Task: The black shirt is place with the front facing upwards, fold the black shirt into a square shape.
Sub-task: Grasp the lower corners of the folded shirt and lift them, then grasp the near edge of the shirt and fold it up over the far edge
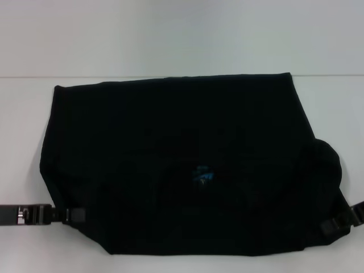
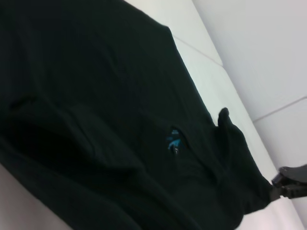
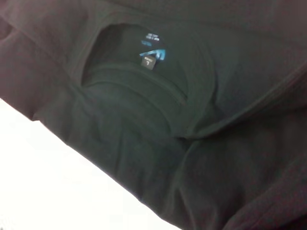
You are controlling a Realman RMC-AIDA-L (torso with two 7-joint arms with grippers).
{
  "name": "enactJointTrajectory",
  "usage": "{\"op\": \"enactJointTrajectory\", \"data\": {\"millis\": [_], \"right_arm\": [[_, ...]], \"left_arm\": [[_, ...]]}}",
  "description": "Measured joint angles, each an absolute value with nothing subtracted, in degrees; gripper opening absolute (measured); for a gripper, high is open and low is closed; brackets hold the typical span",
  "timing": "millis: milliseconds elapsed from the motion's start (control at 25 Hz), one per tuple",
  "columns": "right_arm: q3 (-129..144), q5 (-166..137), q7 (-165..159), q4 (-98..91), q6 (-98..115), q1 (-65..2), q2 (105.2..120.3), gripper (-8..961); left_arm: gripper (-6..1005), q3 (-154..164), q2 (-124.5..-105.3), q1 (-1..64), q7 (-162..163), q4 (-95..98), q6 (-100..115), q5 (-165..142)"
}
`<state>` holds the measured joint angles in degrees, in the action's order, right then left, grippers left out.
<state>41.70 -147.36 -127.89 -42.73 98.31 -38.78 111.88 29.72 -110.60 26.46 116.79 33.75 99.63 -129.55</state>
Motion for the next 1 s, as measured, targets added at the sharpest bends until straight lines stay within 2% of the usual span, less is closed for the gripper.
{"op": "enactJointTrajectory", "data": {"millis": [760,1000], "right_arm": [[41.61,-147.48,-123.42,-42.45,103.73,-37.79,111.87,51],[35.77,-147.12,-123.3,-42.07,102.75,-37.71,111.37,51]], "left_arm": [[3,29.6,-109.25,27.88,118.29,34.43,109.51,-136.4],[2,25.72,-109.18,28.31,118.26,34.42,108.65,-136.06]]}}
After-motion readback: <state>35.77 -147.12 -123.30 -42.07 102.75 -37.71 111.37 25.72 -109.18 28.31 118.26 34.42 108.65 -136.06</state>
